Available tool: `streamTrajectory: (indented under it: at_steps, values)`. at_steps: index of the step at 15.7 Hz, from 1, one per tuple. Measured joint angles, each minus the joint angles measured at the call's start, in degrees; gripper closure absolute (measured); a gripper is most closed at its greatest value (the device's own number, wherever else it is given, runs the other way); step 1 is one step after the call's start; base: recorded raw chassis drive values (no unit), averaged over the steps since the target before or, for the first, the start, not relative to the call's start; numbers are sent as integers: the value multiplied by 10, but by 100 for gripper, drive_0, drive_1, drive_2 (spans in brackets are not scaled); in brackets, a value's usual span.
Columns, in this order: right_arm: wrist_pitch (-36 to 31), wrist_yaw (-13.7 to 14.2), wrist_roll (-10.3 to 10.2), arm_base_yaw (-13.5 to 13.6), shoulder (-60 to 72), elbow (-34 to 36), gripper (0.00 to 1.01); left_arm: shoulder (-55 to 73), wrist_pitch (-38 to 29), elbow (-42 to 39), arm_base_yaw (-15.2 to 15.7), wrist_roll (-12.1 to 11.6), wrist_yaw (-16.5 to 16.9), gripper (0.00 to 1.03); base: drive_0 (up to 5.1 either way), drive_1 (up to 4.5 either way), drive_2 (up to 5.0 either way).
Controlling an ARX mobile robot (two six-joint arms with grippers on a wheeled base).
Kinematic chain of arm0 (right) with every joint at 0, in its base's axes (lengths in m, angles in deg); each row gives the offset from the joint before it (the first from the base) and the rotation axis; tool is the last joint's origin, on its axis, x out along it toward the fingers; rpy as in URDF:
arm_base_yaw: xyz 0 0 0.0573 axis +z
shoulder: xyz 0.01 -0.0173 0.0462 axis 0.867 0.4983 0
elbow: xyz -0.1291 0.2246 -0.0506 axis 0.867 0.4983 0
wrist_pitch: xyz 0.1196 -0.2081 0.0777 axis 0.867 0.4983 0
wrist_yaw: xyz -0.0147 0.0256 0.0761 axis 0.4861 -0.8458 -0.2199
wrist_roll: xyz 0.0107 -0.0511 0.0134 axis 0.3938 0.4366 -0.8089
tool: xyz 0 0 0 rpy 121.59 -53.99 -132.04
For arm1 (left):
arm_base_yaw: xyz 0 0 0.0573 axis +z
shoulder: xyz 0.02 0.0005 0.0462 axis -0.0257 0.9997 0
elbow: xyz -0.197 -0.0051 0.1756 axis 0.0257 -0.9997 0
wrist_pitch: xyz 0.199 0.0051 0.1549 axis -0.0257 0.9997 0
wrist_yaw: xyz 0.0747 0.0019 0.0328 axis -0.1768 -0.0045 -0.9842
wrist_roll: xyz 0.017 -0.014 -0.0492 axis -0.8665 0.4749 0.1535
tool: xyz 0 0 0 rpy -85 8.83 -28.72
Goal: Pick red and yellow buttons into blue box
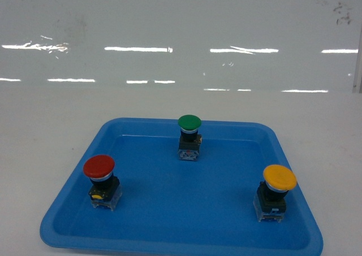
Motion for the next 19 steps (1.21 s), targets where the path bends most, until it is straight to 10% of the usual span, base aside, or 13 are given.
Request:
streamTrajectory:
  at_steps: [13,19]
  values:
    - [-53,0,3,25,46,-1,3,24,-41,0,9,4,36,5,0,0,0]
    - [-200,-16,-1,68,331,-103,3,355,-179,118,-25,5,56,5,0,0,0]
